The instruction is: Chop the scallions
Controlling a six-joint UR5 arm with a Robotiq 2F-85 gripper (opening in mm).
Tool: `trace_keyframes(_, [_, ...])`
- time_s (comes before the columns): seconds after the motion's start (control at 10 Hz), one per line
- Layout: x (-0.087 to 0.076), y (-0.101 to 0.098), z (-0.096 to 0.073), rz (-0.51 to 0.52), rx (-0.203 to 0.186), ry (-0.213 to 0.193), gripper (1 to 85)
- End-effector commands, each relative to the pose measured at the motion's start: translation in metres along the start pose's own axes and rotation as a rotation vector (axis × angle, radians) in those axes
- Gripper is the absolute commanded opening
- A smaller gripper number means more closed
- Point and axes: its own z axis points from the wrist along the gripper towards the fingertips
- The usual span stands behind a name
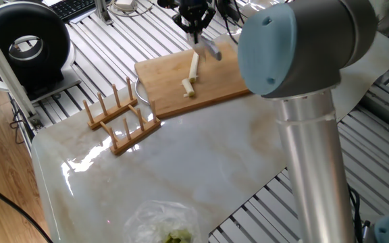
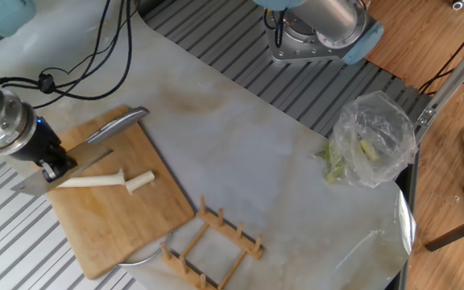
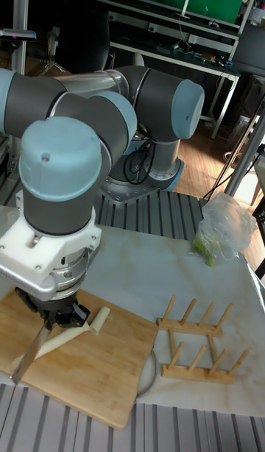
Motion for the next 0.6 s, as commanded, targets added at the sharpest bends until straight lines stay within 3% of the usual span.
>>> trace_keyframes(0.0, [-0.021, 0.009, -0.021, -0.375, 0.004, -0.139, 1.3])
trace_keyframes(0.2, [-0.021, 0.023, -0.027, -0.537, -0.011, -0.196, 1.3])
trace_keyframes(0.3, [-0.023, 0.017, -0.026, -0.609, 0.042, -0.214, 1.3])
trace_keyframes(0.4, [-0.037, 0.021, -0.027, -0.655, 0.073, -0.294, 1.3])
trace_keyframes(0.5, [-0.039, 0.034, -0.025, -0.694, 0.044, -0.331, 1.3])
